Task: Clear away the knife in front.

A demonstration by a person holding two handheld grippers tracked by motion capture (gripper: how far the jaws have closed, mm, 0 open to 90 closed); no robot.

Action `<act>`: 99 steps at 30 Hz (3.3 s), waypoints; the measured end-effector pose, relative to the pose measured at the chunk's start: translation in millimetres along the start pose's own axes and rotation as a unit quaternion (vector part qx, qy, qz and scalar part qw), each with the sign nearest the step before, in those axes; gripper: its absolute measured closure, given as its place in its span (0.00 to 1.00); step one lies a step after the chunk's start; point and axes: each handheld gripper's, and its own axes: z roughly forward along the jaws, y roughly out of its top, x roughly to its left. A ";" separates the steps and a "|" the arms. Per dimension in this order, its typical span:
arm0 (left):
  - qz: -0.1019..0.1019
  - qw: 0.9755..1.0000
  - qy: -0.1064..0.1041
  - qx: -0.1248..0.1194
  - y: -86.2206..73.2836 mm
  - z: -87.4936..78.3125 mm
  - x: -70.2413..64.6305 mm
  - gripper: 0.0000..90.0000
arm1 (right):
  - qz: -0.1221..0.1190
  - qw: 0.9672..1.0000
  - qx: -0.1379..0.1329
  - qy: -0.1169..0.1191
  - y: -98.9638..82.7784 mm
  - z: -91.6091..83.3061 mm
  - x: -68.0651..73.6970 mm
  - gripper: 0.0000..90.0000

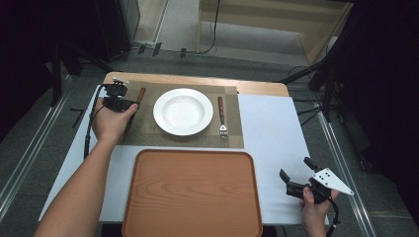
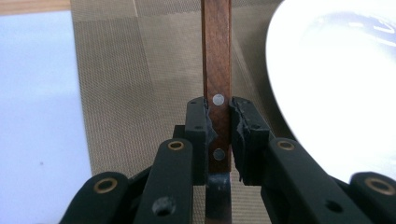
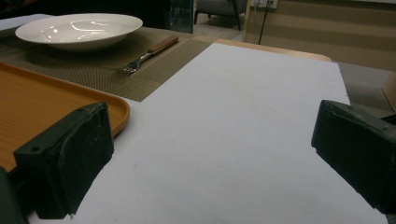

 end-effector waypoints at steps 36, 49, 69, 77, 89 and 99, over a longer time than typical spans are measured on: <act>0.042 0.998 -0.052 -0.013 -58.3 -49.1 -47.0 0.85 | -0.001 1.000 -0.001 -0.001 -0.2 -1.0 0.2 0.00; 0.051 0.996 -0.070 -0.016 -86.7 -65.9 -64.4 0.85 | -0.001 1.000 -0.003 0.001 -0.2 -1.6 0.0 0.00; 0.046 0.993 -0.104 -0.026 -131.1 -85.7 -84.2 0.85 | -0.002 1.000 -0.003 0.002 -0.1 -1.3 0.0 0.00; 0.045 0.993 -0.104 -0.021 -150.5 -85.9 -91.0 0.85 | -0.004 1.000 -0.003 0.002 -0.2 -1.3 0.0 0.00; 0.027 0.993 -0.110 -0.012 -174.1 -83.1 -91.9 0.85 | -0.003 1.000 -0.002 0.001 -0.1 -1.1 0.4 0.00; 0.004 0.994 -0.112 -0.008 -196.2 -73.0 -88.5 0.85 | -0.005 1.000 -0.001 0.001 -0.2 -1.0 0.5 0.00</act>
